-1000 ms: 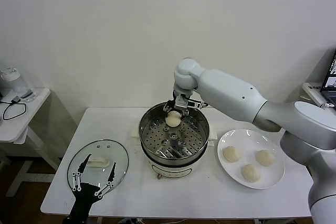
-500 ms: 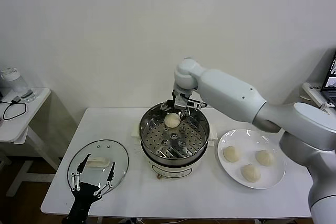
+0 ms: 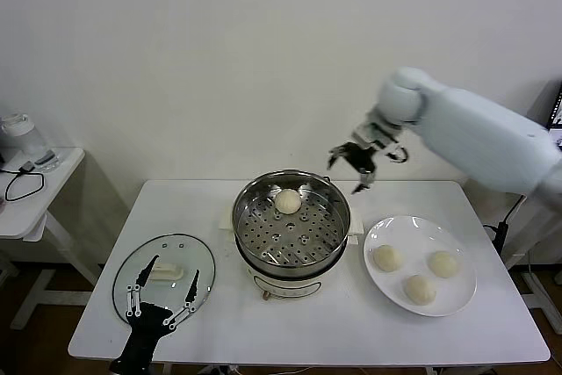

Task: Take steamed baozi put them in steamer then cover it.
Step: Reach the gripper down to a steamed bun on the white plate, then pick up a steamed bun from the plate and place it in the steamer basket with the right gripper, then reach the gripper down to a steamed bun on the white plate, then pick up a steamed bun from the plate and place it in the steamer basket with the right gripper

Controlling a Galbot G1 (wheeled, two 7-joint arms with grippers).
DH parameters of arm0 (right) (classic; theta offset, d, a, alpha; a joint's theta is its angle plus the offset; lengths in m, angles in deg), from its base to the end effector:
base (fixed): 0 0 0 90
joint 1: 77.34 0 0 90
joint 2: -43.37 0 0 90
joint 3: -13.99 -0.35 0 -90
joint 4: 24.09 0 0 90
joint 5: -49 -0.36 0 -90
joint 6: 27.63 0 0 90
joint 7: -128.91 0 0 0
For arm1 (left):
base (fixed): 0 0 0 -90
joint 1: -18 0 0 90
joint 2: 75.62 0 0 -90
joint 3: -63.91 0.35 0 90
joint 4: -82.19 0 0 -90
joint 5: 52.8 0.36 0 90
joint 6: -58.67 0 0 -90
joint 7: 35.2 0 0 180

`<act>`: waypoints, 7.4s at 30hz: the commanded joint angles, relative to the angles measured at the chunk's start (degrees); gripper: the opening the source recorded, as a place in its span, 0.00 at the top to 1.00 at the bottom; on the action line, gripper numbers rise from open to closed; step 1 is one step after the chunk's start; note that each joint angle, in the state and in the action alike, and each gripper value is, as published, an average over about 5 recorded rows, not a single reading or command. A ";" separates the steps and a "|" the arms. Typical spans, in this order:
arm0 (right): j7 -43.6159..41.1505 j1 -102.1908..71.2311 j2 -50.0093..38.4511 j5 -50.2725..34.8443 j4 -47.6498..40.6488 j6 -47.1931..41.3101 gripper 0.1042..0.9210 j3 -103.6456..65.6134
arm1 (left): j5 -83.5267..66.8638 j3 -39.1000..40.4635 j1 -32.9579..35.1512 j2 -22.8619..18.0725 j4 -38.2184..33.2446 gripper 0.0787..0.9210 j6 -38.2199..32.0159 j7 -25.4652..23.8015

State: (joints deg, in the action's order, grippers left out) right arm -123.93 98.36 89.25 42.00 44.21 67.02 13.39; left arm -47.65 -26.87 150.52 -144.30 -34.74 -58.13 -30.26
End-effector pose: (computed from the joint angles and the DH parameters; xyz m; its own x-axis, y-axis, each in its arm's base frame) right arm 0.5783 -0.0962 -0.0400 -0.1465 -0.2554 0.9557 -0.8708 -0.4251 -0.2471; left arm 0.1199 0.0720 -0.3441 -0.9541 0.2442 -0.1734 0.1735 0.9226 0.3447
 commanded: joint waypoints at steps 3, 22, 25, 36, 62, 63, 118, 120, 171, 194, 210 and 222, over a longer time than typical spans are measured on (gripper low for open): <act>1.72 -5.87 -11.26 -7.62 0.06 -10.72 0.12 6.46 | 0.26 0.10 0.19 0.01 -0.07 0.12 0.13 -0.05; 5.77 -18.55 -3.96 -3.23 -5.88 -10.47 0.12 1.44 | 0.39 -0.74 0.89 -0.41 0.18 0.12 -0.50 0.07; 6.10 -19.23 -3.16 -2.82 -6.58 -10.30 0.12 0.98 | 0.39 -0.95 1.03 -0.37 0.38 0.12 -0.67 0.09; 8.15 -20.10 -0.44 -2.06 -8.71 -10.05 0.12 0.34 | -0.65 -1.19 1.57 -0.31 0.11 0.12 -0.83 0.09; 5.12 -8.98 -4.82 -1.89 -1.47 -9.15 0.36 2.59 | -0.43 -1.26 1.43 -0.39 -0.42 0.12 -0.86 0.03; 4.04 -6.86 -5.23 -1.90 -0.39 -8.89 0.36 3.26 | -0.42 -1.21 1.38 -0.37 -0.48 0.12 -0.84 0.04; 15.63 4.99 27.90 -18.12 5.70 -18.71 0.13 18.55 | 0.10 -1.82 0.76 -0.34 -1.83 0.12 -0.60 0.90; 14.46 6.38 25.18 -18.18 7.79 -18.63 0.12 16.91 | 0.11 -1.99 0.87 -0.31 -2.04 0.12 -0.55 0.90; 3.52 -27.16 -13.84 9.03 4.21 -3.69 0.12 -4.98 | 2.24 -1.40 1.68 -0.64 -2.32 0.12 -0.85 0.99; -2.14 -1.72 -11.13 7.84 7.82 5.27 0.34 0.27 | 2.37 -0.89 1.41 -0.78 -2.39 0.12 -0.81 0.90; 1.60 18.12 11.78 4.53 14.43 25.17 0.32 10.89 | 2.64 -1.69 2.85 -0.54 -3.03 0.12 -2.10 0.98; 3.76 8.91 15.77 15.36 20.43 32.14 0.33 12.46 | 2.50 -2.20 2.63 -0.37 -3.44 0.12 -2.13 1.08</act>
State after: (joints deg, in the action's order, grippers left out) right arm -121.31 108.83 99.51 51.67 60.95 91.99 23.45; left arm -45.14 -28.93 153.12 -144.65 -38.25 -60.00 -29.20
